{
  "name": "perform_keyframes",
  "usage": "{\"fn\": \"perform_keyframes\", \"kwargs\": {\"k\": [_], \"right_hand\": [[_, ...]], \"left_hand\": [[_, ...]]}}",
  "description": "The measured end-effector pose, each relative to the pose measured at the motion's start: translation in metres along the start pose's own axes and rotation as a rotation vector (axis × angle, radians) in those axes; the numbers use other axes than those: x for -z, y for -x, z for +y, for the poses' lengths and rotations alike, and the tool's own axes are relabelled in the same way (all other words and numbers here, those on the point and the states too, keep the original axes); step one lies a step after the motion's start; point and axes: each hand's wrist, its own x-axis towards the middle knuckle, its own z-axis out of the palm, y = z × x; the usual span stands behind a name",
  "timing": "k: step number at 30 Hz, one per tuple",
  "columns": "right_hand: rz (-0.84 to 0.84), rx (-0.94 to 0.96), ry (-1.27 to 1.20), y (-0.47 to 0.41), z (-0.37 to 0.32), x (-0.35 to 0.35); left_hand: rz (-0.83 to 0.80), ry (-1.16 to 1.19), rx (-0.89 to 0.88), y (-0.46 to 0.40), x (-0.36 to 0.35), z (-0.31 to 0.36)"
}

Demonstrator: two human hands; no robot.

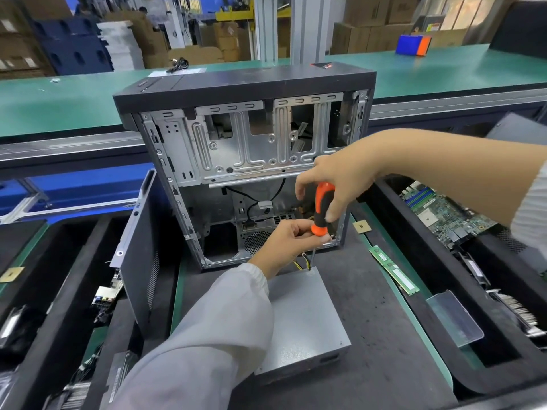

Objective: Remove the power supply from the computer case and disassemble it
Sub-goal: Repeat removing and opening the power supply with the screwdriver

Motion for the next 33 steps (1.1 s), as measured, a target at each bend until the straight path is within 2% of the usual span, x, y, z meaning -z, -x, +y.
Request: {"fn": "perform_keyframes", "kwargs": {"k": [3, 5, 8, 12, 16, 19, 21, 24, 27, 30, 33], "right_hand": [[-0.011, -0.124, -0.166, -0.002, -0.004, -0.007], [0.094, -0.166, -0.085, -0.007, -0.007, -0.014], [0.163, -0.041, 0.109, -0.012, -0.005, -0.016], [0.115, 0.068, -0.014, -0.002, -0.005, -0.004], [0.16, -0.147, -0.082, -0.001, -0.008, -0.008], [0.236, -0.173, 0.149, -0.006, -0.01, -0.013], [0.197, -0.087, 0.201, -0.006, -0.008, -0.009], [0.048, -0.008, -0.018, 0.003, -0.005, 0.002], [0.094, -0.097, -0.154, 0.004, -0.01, 0.001], [0.165, -0.172, -0.016, -0.003, -0.013, -0.008], [0.122, -0.042, 0.015, -0.003, -0.01, -0.006]], "left_hand": [[0.004, 0.011, -0.005, 0.0, -0.002, 0.003], [-0.008, -0.012, -0.015, 0.0, -0.002, 0.004], [-0.01, -0.007, -0.008, 0.001, -0.002, 0.003], [0.002, 0.01, -0.015, 0.001, -0.001, 0.001], [0.011, -0.005, -0.002, 0.0, 0.0, 0.001], [0.001, 0.003, -0.011, 0.002, 0.0, 0.003], [0.004, 0.015, 0.001, 0.002, 0.001, 0.004], [0.022, 0.041, 0.011, 0.003, 0.002, 0.003], [0.025, 0.031, 0.002, 0.002, 0.003, 0.004], [0.005, 0.015, -0.016, 0.001, 0.001, 0.005], [0.005, 0.039, -0.025, 0.001, 0.001, 0.004]]}}
